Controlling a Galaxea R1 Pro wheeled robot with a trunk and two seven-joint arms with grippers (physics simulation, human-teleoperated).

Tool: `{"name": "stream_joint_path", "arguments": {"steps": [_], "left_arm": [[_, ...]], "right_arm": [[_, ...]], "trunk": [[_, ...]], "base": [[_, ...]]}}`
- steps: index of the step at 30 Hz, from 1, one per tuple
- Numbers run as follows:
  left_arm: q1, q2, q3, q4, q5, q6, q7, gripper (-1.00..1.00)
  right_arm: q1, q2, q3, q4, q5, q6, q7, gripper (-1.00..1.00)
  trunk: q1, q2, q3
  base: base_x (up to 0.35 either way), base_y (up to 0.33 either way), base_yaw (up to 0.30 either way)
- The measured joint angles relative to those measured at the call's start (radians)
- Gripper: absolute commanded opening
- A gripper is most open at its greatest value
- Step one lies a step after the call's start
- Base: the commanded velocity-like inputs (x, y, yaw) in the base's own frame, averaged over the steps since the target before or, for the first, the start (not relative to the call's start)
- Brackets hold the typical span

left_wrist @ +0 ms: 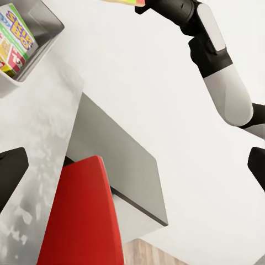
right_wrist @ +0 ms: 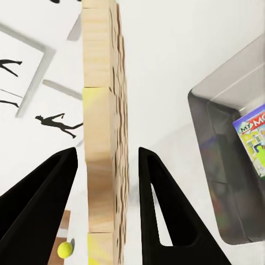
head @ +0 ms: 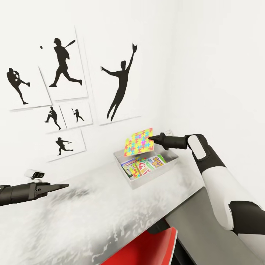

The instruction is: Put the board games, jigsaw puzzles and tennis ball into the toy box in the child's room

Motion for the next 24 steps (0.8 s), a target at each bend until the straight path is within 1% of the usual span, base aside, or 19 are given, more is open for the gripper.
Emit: {"name": "stream_joint_path", "arguments": {"steps": [4, 11, 14, 18, 24], "left_arm": [[0.0, 0.0, 0.0, 0.0, 0.0, 0.0, 0.0, 1.0], [0.0, 0.0, 0.0, 0.0, 0.0, 0.0, 0.0, 1.0], [0.0, 0.0, 0.0, 0.0, 0.0, 0.0, 0.0, 1.0], [0.0, 0.0, 0.0, 0.0, 0.001, 0.0, 0.0, 1.0], [0.0, 0.0, 0.0, 0.0, 0.0, 0.0, 0.0, 1.0]], "right_arm": [[-0.004, -0.001, -0.001, 0.003, 0.0, 0.0, -0.006, -1.0], [-0.043, 0.001, 0.0, 0.033, 0.002, 0.0, -0.012, -1.0], [-0.076, 0.001, 0.005, 0.09, 0.006, 0.0, -0.014, -1.0], [-0.106, 0.001, 0.008, 0.167, 0.009, 0.0, -0.014, -1.0], [-0.12, 0.003, 0.009, 0.203, 0.011, 0.0, -0.015, -1.0]], "trunk": [[0.0, 0.0, 0.0], [0.0, 0.0, -0.005], [0.0, 0.0, -0.01], [0.0, 0.0, -0.016], [0.0, 0.0, -0.026]], "base": [[0.0, 0.0, 0.0], [0.0, 0.0, 0.0], [0.0, 0.0, 0.0], [0.0, 0.0, 0.0], [0.0, 0.0, 0.0]]}}
